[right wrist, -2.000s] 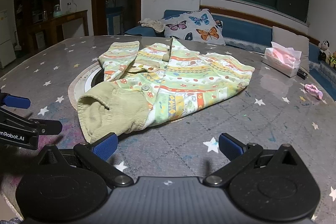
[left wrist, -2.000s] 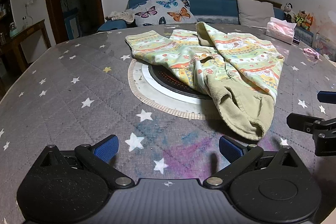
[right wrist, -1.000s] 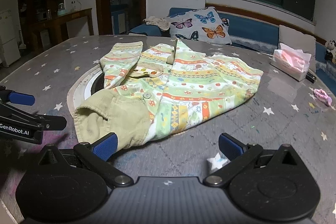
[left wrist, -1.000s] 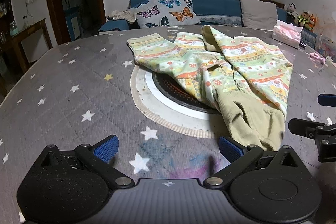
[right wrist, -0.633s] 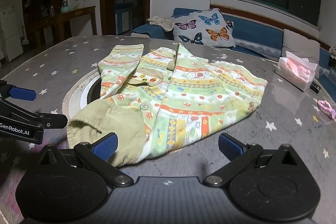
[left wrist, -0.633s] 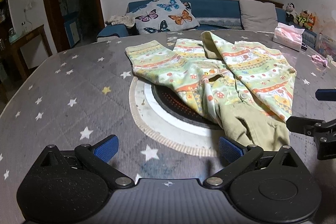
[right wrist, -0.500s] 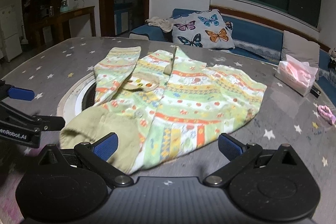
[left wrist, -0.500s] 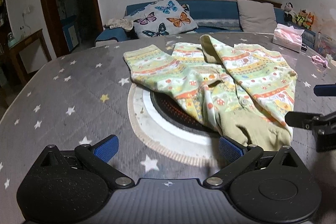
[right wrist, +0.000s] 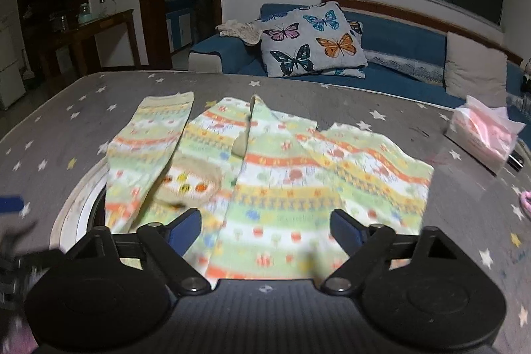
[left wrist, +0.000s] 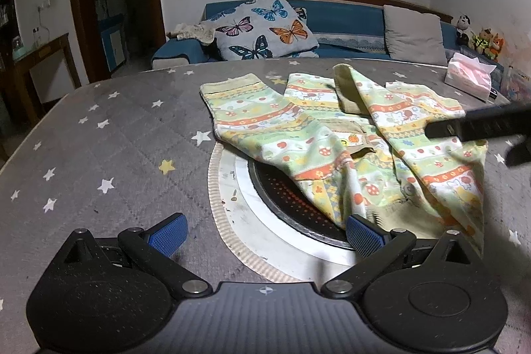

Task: Fold clothes

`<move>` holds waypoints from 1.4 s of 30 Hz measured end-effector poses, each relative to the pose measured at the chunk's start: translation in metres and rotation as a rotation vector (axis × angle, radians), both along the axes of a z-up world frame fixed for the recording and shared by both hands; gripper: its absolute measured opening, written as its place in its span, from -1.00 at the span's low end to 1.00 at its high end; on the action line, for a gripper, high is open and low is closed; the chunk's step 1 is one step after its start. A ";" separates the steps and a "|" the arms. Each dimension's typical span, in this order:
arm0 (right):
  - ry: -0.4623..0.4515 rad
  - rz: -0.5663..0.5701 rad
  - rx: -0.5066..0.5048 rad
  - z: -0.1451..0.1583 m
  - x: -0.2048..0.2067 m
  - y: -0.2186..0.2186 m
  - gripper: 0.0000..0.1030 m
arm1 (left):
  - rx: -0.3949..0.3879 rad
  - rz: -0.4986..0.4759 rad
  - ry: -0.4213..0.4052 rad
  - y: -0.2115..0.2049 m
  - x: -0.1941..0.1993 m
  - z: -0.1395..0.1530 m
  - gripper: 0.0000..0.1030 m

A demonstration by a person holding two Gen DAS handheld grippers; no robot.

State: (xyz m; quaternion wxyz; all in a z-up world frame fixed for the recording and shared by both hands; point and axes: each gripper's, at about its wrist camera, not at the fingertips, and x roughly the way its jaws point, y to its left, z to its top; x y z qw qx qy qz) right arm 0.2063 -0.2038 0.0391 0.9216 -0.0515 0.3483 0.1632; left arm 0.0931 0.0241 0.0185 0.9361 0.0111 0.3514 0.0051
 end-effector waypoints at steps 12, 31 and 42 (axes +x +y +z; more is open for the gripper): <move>-0.013 0.006 -0.071 -0.001 0.100 0.049 0.24 | -0.032 0.041 0.030 0.019 0.014 -0.006 1.00; -0.032 -0.122 -0.056 0.017 0.113 -0.007 -0.97 | -0.061 0.032 0.043 0.013 0.021 -0.007 1.00; -0.018 -0.112 0.004 0.037 0.084 -0.049 -0.83 | -0.051 -0.033 0.006 -0.021 0.013 0.006 1.00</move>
